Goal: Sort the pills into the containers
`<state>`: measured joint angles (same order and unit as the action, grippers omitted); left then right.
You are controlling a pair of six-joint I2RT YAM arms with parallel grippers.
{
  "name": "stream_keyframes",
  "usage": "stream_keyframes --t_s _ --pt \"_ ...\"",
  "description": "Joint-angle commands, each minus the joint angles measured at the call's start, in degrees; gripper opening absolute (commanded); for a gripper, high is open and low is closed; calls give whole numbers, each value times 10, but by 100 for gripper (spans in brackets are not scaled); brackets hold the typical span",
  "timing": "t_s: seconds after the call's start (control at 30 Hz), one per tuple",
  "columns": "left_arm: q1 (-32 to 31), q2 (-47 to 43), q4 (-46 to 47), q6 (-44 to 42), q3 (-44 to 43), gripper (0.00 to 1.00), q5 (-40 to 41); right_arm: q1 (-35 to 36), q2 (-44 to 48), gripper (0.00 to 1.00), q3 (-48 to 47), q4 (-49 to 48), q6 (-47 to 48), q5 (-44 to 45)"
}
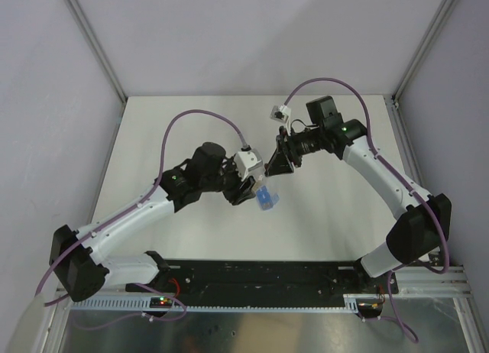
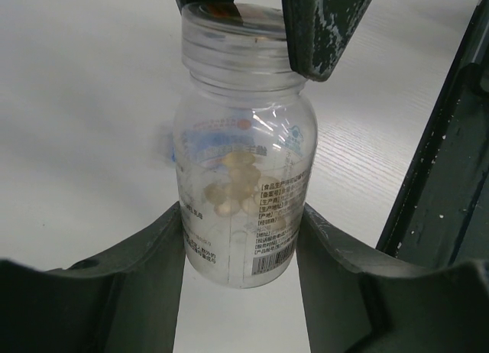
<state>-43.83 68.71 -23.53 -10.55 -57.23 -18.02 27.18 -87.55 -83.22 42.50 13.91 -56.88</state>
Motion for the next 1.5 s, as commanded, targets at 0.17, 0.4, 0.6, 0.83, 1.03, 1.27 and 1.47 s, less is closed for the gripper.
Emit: stream_keyframes --t_s 0.17,0.4,0.6,0.83,1.03,1.27,1.47 --pt "-24 -10 56 -23 -11 0 70 6 -57 2 -37 59 -15 -53" --pt "-51 -10 58 -39 -8 0 146 6 -93 2 -48 67 -37 -70" --pt "-75 -4 76 -43 -6 0 257 7 -129 7 -43 46 -87 -92" --pt "-86 5 90 -38 1 0 321 7 -142 29 -30 18 -123 -98" --pt "-87 -1 90 -40 9 0 304 -7 -111 54 -30 26 -100 -88" --pt "-86 -19 89 -50 24 0 257 -43 -52 81 -32 38 -70 -78" --pt "-80 -35 79 -53 24 0 200 -75 2 92 -25 61 -30 -63"
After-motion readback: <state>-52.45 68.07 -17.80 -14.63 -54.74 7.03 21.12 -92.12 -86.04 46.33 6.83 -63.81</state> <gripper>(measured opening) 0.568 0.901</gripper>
